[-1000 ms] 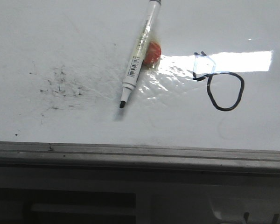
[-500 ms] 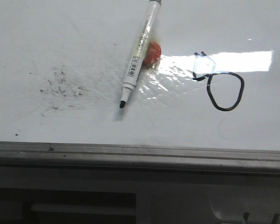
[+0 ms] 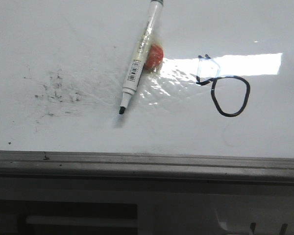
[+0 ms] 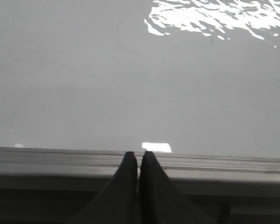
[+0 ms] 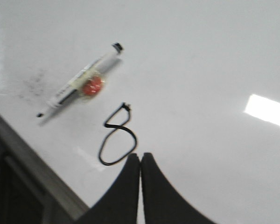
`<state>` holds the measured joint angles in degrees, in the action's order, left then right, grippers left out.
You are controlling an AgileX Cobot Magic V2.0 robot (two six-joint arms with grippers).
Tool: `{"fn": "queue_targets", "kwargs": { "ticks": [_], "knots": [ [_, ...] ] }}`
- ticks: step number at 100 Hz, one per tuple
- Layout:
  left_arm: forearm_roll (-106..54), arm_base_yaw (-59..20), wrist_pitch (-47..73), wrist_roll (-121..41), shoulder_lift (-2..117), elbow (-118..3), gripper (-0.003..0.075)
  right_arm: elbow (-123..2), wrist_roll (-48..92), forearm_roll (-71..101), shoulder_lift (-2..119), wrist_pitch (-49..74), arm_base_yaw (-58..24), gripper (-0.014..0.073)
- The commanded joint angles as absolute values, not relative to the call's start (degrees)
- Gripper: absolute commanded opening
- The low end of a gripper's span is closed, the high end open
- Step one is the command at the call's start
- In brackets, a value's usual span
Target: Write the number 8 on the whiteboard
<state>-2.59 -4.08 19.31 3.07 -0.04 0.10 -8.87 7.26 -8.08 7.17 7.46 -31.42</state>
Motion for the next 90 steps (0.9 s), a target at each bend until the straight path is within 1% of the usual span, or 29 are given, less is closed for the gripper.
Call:
{"fn": "queue_targets", "kwargs": {
  "ticks": [1, 21, 33, 36, 39, 67, 72, 90],
  "knots": [
    [-2.5, -3.8, 17.0, 3.6, -1.8, 1.9, -0.0020, -6.3, 6.8, -7.7, 8.1, -4.5, -24.1, -0.0043],
    [-2.5, -3.8, 17.0, 3.6, -1.8, 1.9, -0.0020, -1.7, 6.7, -5.0, 8.1, -5.9, -8.6, -0.0043],
    [-2.5, -3.8, 17.0, 3.6, -1.8, 1.9, -0.0020, 0.9, 6.7, -5.0, 7.5, -5.9, -3.1, -0.0043],
    [-2.5, -3.8, 17.0, 3.6, -1.8, 1.9, -0.0020, 1.4, 6.7, -5.0, 7.1, -5.9, -2.4, -0.0043],
    [-2.5, -3.8, 17.0, 3.6, -1.8, 1.9, -0.0020, 1.3, 6.7, -5.0, 6.3, -2.5, -2.1, -0.0043],
    [-2.5, -3.8, 17.0, 3.6, -1.8, 1.9, -0.0020, 1.3, 6.7, -5.4, -1.9, 12.7, -1.9, -0.0043],
    [-2.5, -3.8, 17.0, 3.6, -1.8, 1.9, -0.0020, 1.3, 6.7, -6.3, -1.8, 15.4, -1.9, -0.0043],
    [-2.5, -3.8, 17.0, 3.6, -1.8, 1.9, -0.0020, 1.3, 6.7, -6.5, -1.7, 16.8, -1.9, -0.0043]
  ]
}}
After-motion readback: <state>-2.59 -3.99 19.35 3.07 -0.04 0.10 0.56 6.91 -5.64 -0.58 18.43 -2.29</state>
